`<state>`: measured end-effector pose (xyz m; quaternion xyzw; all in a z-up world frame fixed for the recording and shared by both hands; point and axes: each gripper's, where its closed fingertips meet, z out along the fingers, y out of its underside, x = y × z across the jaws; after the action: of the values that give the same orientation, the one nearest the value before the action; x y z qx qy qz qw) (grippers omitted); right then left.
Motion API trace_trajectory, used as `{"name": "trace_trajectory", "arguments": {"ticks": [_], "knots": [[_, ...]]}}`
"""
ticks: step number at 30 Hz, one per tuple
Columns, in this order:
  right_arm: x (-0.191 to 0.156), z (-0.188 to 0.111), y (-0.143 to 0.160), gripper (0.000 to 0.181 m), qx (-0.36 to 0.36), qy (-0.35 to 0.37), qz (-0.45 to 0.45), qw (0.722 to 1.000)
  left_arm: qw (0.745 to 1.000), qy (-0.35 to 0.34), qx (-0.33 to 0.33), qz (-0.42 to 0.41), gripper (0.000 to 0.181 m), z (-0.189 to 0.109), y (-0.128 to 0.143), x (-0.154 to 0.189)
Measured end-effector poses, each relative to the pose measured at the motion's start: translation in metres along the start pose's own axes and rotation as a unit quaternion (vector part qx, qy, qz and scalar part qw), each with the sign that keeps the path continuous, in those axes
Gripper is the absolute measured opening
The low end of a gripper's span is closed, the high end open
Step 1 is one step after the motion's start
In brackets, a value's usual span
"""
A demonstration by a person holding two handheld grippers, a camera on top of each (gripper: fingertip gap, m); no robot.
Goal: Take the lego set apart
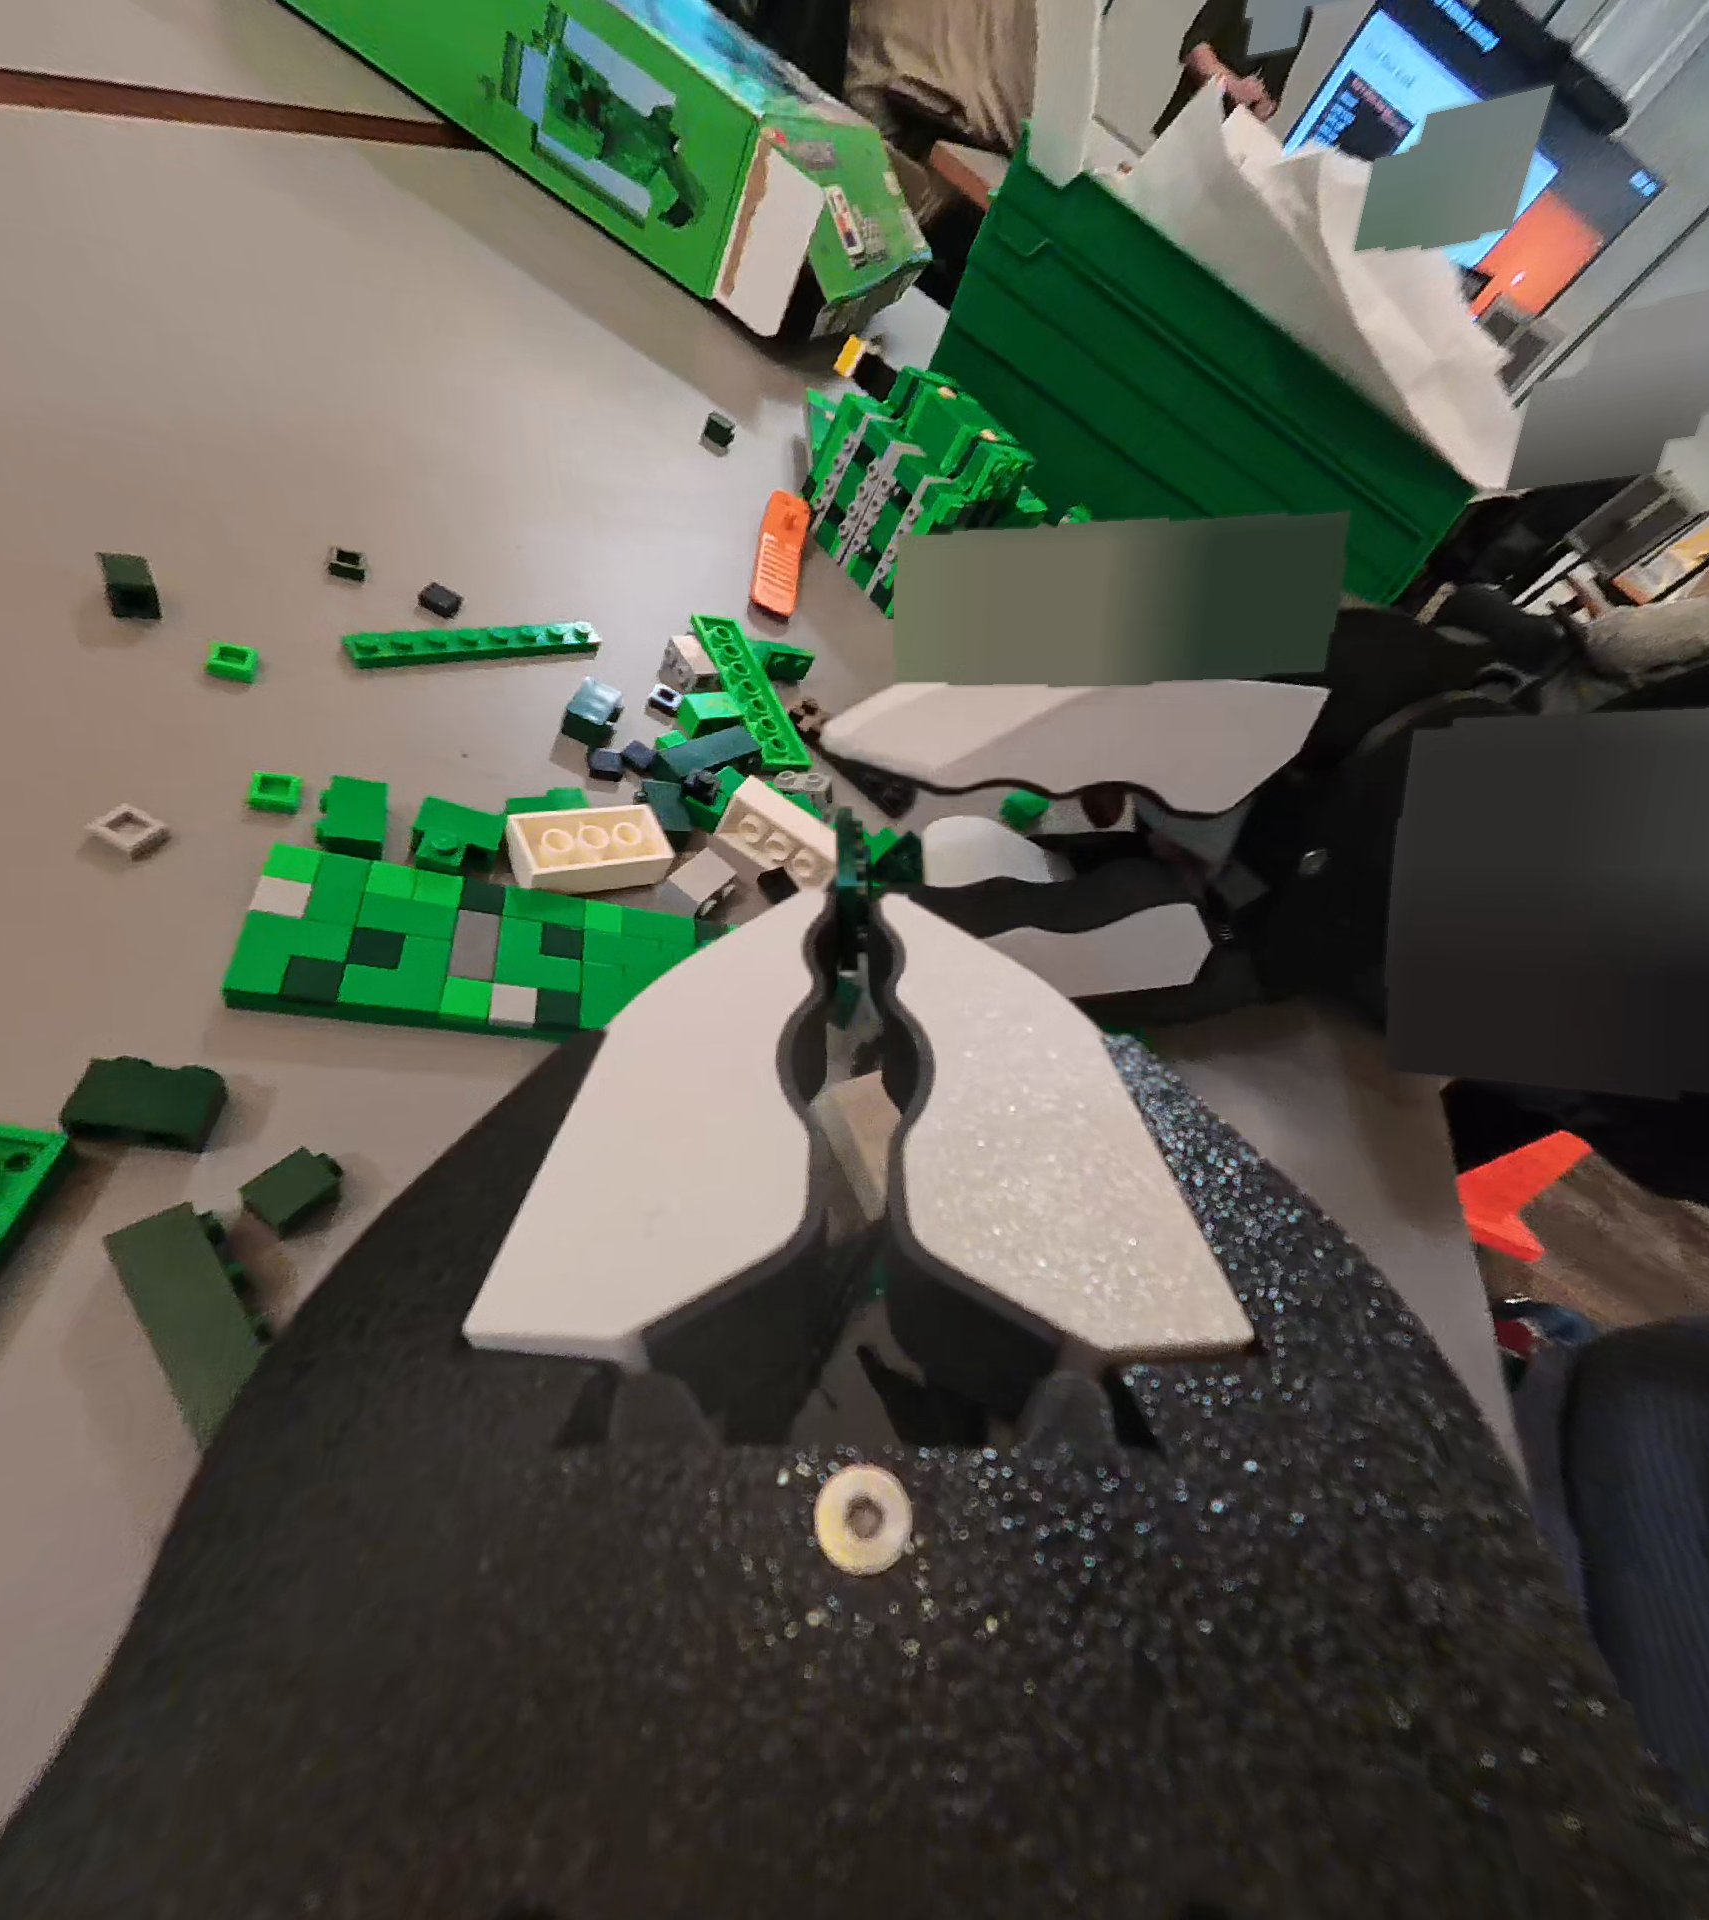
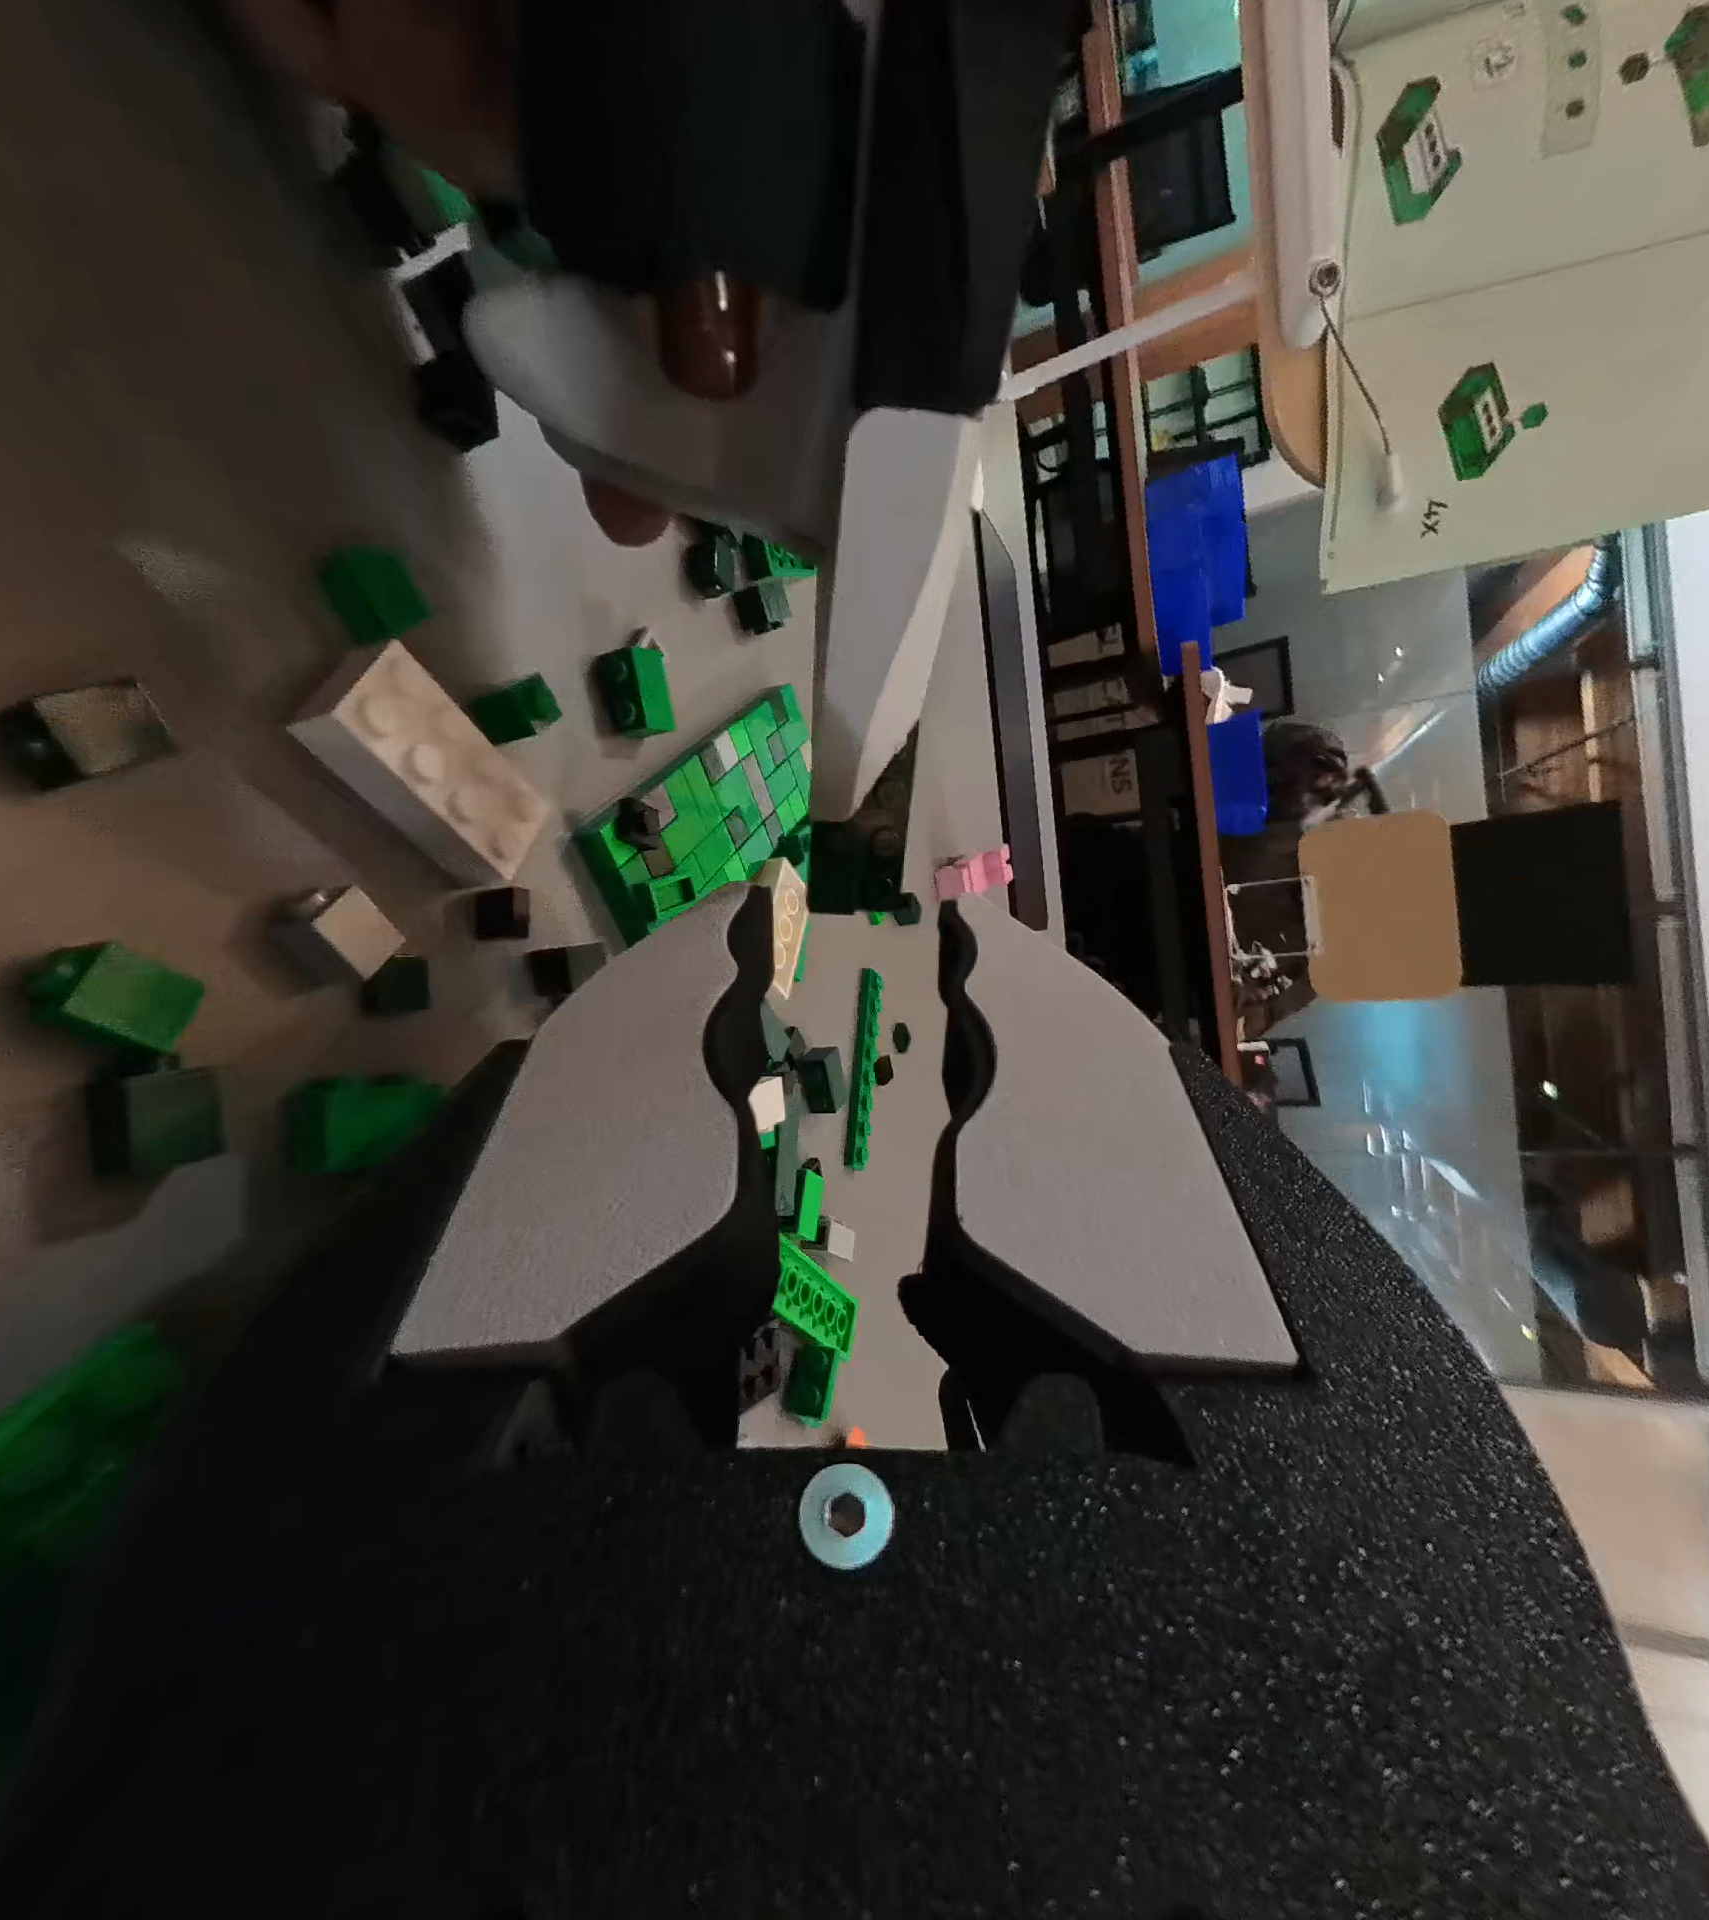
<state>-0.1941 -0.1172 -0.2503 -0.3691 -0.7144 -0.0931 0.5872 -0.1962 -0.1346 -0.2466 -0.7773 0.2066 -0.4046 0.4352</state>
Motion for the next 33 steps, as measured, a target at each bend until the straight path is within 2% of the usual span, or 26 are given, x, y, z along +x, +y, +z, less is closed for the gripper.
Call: {"name": "trace_trajectory", "arguments": {"ticks": [1, 4, 6, 9, 10, 14, 17, 19, 22, 28, 33], "knots": [[0.000, 0.000, -0.001, 0.028, 0.002, -0.001, 0.000, 1.000, 1.000, 0.012, 0.006, -0.012, 0.004, 0.000, -0.001, 0.003], [0.003, -0.001, -0.002, 0.016, 0.003, 0.007, 0.010, 1.000, 0.998, 0.042, 0.019, -0.046, 0.004, 0.000, -0.004, 0.008], [0.004, -0.003, -0.002, 0.016, 0.006, 0.000, 0.017, 1.000, 0.997, 0.055, 0.025, -0.055, 0.004, 0.000, -0.005, 0.010], [0.002, -0.006, -0.006, 0.016, 0.026, -0.016, 0.009, 0.999, 0.995, 0.082, 0.018, -0.054, 0.022, 0.000, -0.005, 0.017], [-0.001, -0.007, -0.008, 0.016, 0.036, -0.024, 0.000, 0.999, 0.995, 0.085, 0.013, -0.049, 0.022, 0.001, -0.003, 0.018], [-0.006, -0.008, -0.013, 0.016, 0.046, -0.030, -0.021, 0.998, 0.996, 0.075, -0.008, -0.040, 0.005, 0.002, 0.003, 0.017], [0.010, -0.008, -0.017, 0.021, 0.051, -0.002, 0.071, 0.996, 0.996, 0.051, 0.054, -0.055, 0.004, -0.004, -0.015, 0.009], [0.011, -0.006, -0.018, 0.024, 0.044, -0.025, 0.161, 0.986, 0.993, 0.043, 0.087, -0.060, 0.004, -0.010, -0.024, 0.006], [0.012, -0.003, -0.021, 0.019, 0.042, -0.039, 0.229, 0.972, 0.991, 0.043, 0.107, -0.067, 0.004, -0.013, -0.029, 0.005], [0.016, -0.002, -0.020, 0.010, 0.030, -0.028, 0.274, 0.961, 0.991, 0.049, 0.102, -0.073, 0.004, -0.009, -0.027, 0.007], [0.017, -0.002, -0.019, 0.010, 0.014, -0.021, 0.259, 0.966, 0.985, 0.064, 0.113, -0.110, 0.004, -0.008, -0.028, 0.007]]}}
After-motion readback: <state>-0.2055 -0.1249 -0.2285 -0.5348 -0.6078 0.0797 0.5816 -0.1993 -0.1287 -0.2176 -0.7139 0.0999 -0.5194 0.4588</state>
